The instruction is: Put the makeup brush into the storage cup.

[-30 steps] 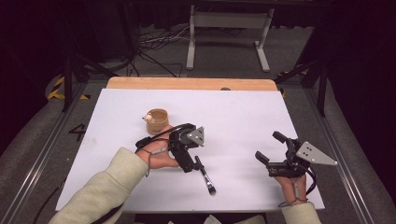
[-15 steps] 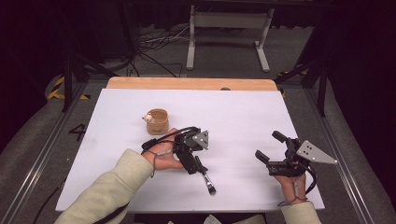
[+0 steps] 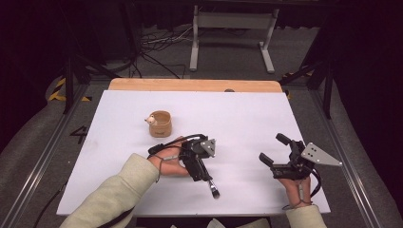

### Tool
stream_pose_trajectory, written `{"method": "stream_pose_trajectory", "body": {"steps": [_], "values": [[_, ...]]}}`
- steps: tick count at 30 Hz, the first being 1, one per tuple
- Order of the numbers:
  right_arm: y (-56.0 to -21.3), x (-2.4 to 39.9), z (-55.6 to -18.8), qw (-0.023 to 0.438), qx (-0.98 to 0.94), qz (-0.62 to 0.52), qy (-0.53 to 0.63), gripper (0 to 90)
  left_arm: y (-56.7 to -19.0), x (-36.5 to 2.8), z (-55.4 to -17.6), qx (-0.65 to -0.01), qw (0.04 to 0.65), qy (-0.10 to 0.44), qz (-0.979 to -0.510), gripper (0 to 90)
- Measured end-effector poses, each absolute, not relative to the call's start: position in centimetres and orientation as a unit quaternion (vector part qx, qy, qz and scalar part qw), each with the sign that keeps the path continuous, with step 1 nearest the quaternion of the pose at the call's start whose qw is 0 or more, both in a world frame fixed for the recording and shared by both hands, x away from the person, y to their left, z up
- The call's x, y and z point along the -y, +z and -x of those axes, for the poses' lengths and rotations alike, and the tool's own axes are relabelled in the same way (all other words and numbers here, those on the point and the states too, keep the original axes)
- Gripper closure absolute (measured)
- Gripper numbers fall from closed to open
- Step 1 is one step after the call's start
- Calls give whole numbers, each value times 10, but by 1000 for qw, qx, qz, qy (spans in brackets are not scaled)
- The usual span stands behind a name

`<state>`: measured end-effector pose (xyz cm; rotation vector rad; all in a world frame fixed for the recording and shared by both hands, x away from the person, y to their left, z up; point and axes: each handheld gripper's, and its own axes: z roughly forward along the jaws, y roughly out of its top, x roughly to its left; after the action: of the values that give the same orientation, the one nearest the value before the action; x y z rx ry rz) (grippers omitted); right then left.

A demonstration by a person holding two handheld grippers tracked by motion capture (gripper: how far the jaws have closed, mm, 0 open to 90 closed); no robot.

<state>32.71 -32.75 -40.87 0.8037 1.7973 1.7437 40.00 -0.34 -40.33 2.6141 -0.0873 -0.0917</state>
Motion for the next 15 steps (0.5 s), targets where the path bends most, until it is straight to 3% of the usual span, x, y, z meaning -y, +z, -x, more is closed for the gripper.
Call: {"method": "stream_pose_trajectory", "body": {"steps": [15], "values": [[-410,326,-330,244,-666,-302,637,4,-416,9,-401,35,216,-47,-975,170]]}}
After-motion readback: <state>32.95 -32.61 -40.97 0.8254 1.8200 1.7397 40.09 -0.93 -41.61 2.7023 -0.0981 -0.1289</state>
